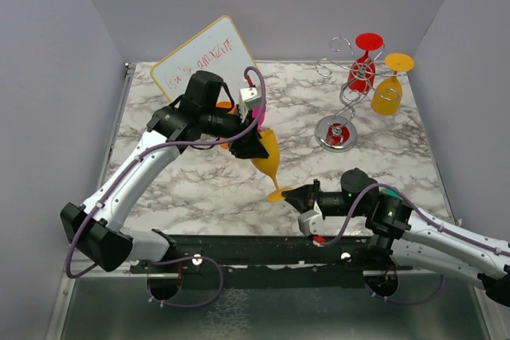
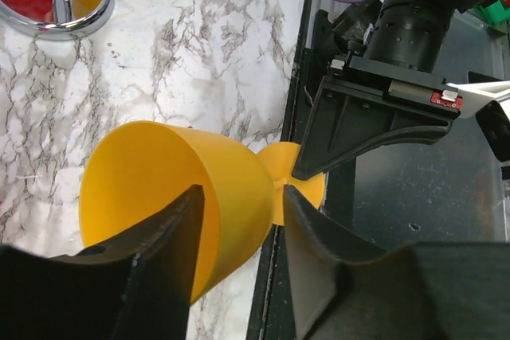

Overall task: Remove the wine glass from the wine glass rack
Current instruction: Place the wine glass at the center of the board.

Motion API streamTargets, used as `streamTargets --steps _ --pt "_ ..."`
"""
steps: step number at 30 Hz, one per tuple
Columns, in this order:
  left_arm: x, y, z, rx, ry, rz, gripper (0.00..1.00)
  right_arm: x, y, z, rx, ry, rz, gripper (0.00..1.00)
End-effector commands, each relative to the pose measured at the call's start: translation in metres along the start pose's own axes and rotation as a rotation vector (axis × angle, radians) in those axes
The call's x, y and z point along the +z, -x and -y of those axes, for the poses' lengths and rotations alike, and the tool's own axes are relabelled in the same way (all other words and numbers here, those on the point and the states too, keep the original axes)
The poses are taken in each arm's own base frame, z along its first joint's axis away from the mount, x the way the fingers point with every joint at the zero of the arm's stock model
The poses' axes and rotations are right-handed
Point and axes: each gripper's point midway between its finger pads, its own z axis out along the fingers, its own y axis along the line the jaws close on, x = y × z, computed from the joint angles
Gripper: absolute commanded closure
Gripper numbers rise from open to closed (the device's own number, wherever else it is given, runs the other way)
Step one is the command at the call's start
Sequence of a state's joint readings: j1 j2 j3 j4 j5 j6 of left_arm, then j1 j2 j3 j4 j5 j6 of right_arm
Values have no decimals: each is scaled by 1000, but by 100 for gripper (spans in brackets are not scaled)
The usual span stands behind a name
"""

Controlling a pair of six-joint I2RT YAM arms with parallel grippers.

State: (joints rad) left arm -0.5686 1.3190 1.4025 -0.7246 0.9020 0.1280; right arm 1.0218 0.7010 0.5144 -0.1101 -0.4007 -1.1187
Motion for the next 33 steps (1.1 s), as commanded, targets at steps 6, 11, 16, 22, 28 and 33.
streamTargets --steps 6,11,16,22,28,33 --pt "-2 1 21 -6 -94 -17 88 -4 6 17 -40 -62 10 99" --pt "-6 1 25 11 -96 -12 100 -3 5 16 -34 -60 7 96" --pt "-12 1 32 37 -90 0 100 -3 4 14 -30 -54 5 93" --pt "-16 0 32 46 -63 2 100 -3 6 19 -1 -80 16 75" --pt "-23 -10 14 36 87 -22 100 -6 20 21 50 -90 75 63" --pt "-30 -21 -9 -17 249 -46 100 -11 29 34 160 -156 107 61"
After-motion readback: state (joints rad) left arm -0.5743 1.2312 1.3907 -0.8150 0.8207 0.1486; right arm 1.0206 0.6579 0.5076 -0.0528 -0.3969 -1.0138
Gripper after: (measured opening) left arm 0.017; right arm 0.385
